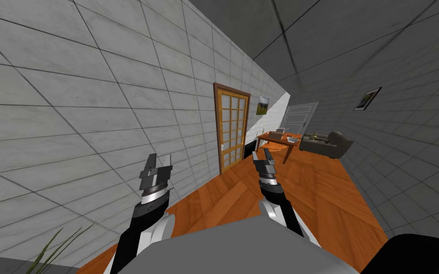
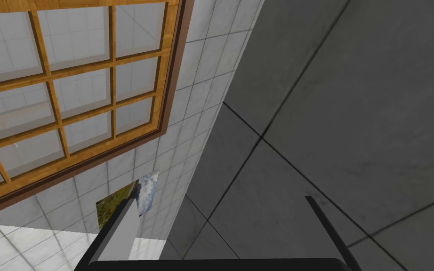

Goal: Pull the door open

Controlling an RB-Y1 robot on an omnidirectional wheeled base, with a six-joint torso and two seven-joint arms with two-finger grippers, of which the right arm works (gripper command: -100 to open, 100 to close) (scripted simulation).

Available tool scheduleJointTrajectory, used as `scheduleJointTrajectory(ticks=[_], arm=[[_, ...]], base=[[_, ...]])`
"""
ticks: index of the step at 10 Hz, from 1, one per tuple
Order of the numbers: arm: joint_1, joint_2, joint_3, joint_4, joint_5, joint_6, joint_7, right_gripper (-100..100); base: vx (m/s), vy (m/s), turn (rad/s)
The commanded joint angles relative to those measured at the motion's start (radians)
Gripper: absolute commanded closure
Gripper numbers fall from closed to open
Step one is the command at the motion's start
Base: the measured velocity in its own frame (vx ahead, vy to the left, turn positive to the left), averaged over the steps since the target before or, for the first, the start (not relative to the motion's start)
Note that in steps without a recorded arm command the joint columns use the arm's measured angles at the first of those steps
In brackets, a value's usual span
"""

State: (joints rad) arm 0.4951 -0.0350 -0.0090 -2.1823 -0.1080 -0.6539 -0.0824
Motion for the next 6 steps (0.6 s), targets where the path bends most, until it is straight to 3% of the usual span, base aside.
scheduleJointTrajectory(ticks=[1,6], arm=[[-0.008,-0.005,-0.005,0.023,-0.016,0.002,-0.028,-100],[-0.031,-0.023,-0.023,0.12,-0.068,-0.016,-0.112,-100]], base=[[0.075,-0.065,0.288],[0.056,-0.063,0.22]])
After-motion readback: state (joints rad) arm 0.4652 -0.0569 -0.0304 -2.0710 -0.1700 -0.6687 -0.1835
